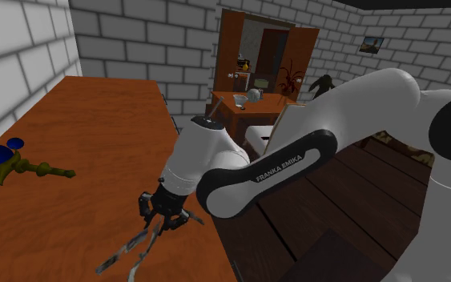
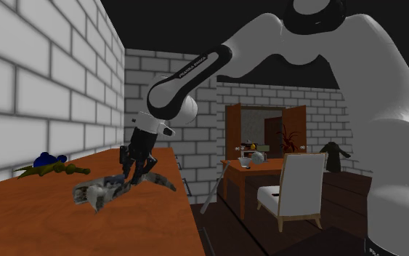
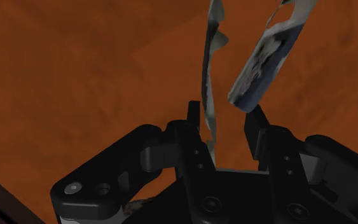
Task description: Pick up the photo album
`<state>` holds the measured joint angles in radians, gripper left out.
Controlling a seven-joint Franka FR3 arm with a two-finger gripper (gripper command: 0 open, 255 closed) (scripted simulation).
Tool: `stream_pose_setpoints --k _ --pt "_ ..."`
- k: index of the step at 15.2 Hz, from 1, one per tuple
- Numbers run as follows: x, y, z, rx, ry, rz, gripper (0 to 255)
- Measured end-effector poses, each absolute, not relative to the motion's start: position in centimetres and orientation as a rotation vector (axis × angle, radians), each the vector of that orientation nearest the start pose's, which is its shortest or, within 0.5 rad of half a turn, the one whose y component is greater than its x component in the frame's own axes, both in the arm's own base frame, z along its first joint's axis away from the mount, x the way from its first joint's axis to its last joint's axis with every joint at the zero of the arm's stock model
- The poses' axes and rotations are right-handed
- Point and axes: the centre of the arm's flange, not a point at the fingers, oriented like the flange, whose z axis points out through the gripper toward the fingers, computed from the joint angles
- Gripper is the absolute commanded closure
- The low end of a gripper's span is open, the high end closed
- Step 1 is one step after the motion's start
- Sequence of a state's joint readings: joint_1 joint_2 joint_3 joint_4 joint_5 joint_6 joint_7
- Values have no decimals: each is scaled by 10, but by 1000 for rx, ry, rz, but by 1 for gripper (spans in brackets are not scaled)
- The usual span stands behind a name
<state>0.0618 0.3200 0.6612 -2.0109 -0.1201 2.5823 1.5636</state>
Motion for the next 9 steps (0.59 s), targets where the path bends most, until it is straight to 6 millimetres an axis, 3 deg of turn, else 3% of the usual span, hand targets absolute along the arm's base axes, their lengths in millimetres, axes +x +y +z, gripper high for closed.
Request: stream_pose_setpoints --k 9 --pt "479 399 362 -2579 1098 -48 255"
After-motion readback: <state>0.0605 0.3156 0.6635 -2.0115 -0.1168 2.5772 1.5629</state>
